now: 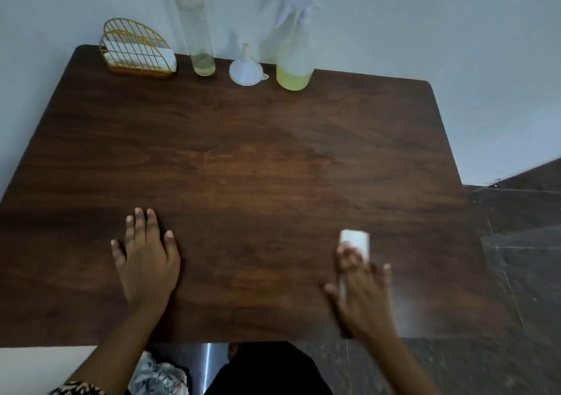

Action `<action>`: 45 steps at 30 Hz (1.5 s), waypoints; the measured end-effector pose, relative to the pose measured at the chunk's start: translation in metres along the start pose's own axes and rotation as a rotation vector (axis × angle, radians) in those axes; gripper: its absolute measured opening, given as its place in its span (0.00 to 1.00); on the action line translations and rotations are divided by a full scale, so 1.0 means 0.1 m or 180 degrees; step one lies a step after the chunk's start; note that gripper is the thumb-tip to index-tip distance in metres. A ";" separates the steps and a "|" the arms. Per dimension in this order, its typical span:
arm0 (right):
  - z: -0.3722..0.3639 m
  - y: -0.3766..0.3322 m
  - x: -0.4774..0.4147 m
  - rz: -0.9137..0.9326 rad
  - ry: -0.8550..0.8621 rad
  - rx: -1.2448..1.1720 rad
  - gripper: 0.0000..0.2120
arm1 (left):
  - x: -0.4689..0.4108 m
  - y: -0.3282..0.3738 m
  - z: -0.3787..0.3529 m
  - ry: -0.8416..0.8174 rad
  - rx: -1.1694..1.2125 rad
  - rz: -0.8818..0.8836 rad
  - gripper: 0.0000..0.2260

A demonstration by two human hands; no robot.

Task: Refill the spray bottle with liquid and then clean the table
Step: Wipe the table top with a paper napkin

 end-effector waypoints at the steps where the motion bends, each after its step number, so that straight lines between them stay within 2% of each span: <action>1: 0.05 0.21 -0.10 -0.0343 0.0022 0.0010 0.36 | 0.01 0.00 0.00 -0.0008 -0.0012 -0.0015 0.23; 3: 0.12 0.35 -0.27 -0.0750 -0.0023 -0.0027 0.39 | 0.01 0.01 -0.01 -0.0025 -0.0033 -0.0049 0.23; 4: 0.12 0.25 -0.33 -0.0767 0.0001 -0.0080 0.40 | 0.01 0.01 -0.01 -0.0034 -0.0055 -0.0067 0.23; 6: 0.11 -0.18 -0.36 -0.0470 0.0022 -0.0231 0.40 | 0.02 0.02 -0.01 -0.0037 -0.0072 -0.0080 0.23; 9: 0.01 -0.85 -0.05 0.0351 -0.0105 -0.0279 0.37 | 0.02 0.01 -0.01 -0.0020 -0.0058 -0.0077 0.23; 11: -0.06 -0.84 0.20 0.0552 -0.0162 -0.0232 0.34 | 0.02 0.00 -0.02 -0.0011 -0.0053 -0.0092 0.23; 13: -0.08 -0.48 0.26 0.0269 -0.0148 -0.0200 0.33 | 0.02 0.00 -0.01 0.0001 -0.0031 -0.0089 0.23; 16: 0.00 0.09 0.08 -0.0600 -0.0028 -0.0138 0.38 | 0.01 0.01 0.00 -0.0012 -0.0030 -0.0090 0.23; 18: 0.08 0.16 -0.22 -0.1011 -0.0098 -0.0242 0.41 | 0.00 0.01 0.01 -0.0021 -0.0039 -0.0074 0.23; 20: 0.16 -0.08 -0.59 -0.1148 -0.0004 -0.0404 0.42 | 0.00 0.01 0.00 -0.0019 -0.0051 -0.0072 0.23; 23: 0.22 -0.75 -1.21 -0.0839 0.0057 -0.0505 0.40 | -0.01 0.00 -0.01 -0.0001 -0.0087 -0.0063 0.23; 26: 0.24 -1.46 -1.40 0.0110 -0.0149 -0.0373 0.37 | -0.03 -0.02 -0.02 0.0005 -0.0040 -0.0037 0.22; 28: 0.23 -1.54 -1.31 0.0548 -0.0209 -0.0202 0.37 | -0.06 -0.04 -0.01 -0.0013 0.0008 -0.0006 0.22; 29: 0.21 -1.42 -1.28 0.0555 -0.0144 -0.0150 0.38 | -0.09 -0.06 -0.01 -0.0024 0.0013 -0.0015 0.23; 31: 0.22 -1.05 -1.34 0.0153 0.0078 -0.0133 0.39 | -0.20 -0.12 0.01 -0.0054 0.0020 -0.0017 0.24; 33: 0.27 -0.70 -1.60 -0.0487 0.0093 -0.0213 0.37 | -0.37 -0.22 0.03 -0.0047 0.0011 0.0065 0.25; 36: 0.39 -0.75 -2.09 -0.0983 -0.0076 -0.0409 0.38 | -0.65 -0.40 0.08 0.0004 -0.0026 0.0234 0.25; 39: 0.39 -1.41 -2.38 -0.0548 -0.0112 -0.0425 0.39 | -0.88 -0.52 0.11 0.0024 -0.0043 0.0359 0.25; 42: 0.33 -2.12 -2.14 0.0473 -0.0188 -0.0331 0.37 | -0.99 -0.55 0.12 0.0030 -0.0051 0.0485 0.25; 44: 0.28 -2.20 -1.85 0.0887 -0.0272 -0.0233 0.35 | -1.00 -0.55 0.12 0.0062 -0.0068 0.0511 0.25; 45: 0.26 -2.10 -1.79 0.0862 -0.0228 -0.0203 0.35 | -1.00 -0.55 0.12 0.0077 -0.0066 0.0507 0.25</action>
Point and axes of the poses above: each hand's wrist, its own x-axis away from the middle knuckle, its own z-axis out of the back of the hand, y = z × x, the point moved 2 cm from there along -x, towards the middle knuckle, and after that the axes turned 10 degrees about -z, right-handed, at the moved point
